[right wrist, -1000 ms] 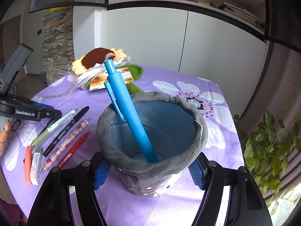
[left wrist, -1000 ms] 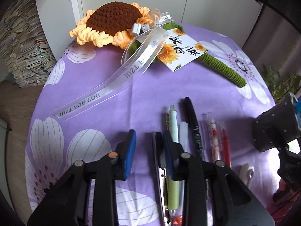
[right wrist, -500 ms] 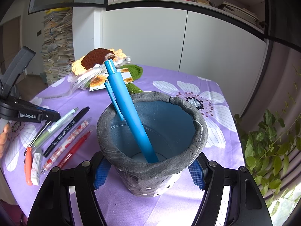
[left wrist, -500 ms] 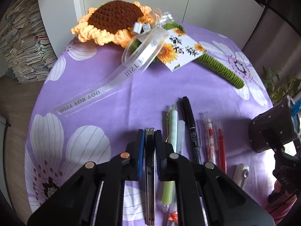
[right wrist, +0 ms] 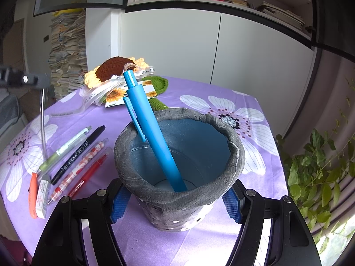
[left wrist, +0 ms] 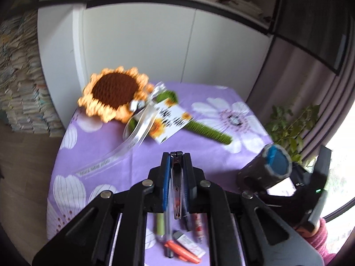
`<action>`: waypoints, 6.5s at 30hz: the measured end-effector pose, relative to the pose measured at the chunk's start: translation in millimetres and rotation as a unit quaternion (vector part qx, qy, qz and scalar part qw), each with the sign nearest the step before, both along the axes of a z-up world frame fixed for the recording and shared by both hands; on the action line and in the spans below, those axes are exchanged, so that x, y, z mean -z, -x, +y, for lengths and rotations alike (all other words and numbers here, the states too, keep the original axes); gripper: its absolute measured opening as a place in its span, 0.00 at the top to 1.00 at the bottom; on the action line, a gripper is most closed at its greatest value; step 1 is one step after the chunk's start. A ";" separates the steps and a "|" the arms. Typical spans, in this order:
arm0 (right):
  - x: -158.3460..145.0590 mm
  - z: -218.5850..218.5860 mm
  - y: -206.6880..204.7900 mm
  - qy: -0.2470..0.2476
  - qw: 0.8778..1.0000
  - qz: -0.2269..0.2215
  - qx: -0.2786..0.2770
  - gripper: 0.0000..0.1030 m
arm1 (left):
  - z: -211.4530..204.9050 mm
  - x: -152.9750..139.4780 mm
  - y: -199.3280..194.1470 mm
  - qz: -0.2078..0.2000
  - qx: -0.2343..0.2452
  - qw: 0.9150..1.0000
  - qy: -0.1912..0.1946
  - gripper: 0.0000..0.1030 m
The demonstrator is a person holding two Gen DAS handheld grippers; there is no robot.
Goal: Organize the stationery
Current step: 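Carry the utility knife into the grey cup and open the left gripper, then grasp the light green pen with the left gripper, then lower the light green pen into the grey cup and open the left gripper, then move the left gripper back over the loose pens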
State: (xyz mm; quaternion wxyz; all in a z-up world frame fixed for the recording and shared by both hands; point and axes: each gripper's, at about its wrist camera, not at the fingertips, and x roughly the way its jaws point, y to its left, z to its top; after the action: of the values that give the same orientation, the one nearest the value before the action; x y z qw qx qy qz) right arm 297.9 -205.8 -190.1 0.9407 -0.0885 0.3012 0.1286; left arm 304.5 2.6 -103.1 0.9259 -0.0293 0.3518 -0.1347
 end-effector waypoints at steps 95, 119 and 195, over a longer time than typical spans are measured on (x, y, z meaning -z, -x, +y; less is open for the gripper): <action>1.8 -1.6 -1.9 0.000 1.000 0.001 0.002 0.30 | 10.9 69.1 -59.7 0.119 -0.054 0.991 -0.028 0.88; 1.6 0.1 0.2 0.007 1.000 -0.002 0.005 0.30 | -51.6 -74.3 4.2 -0.086 0.072 0.991 0.077 0.89; 0.7 0.4 2.5 0.001 1.000 -0.003 0.007 0.30 | -1.4 106.2 -47.7 0.180 -0.009 0.983 -0.028 0.73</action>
State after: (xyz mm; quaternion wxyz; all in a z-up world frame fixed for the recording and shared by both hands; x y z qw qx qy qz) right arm 295.3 -205.3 -190.8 0.9423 -0.0879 0.2994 0.1214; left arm 352.2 1.3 -209.2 0.8489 -0.0309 0.5163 -0.1088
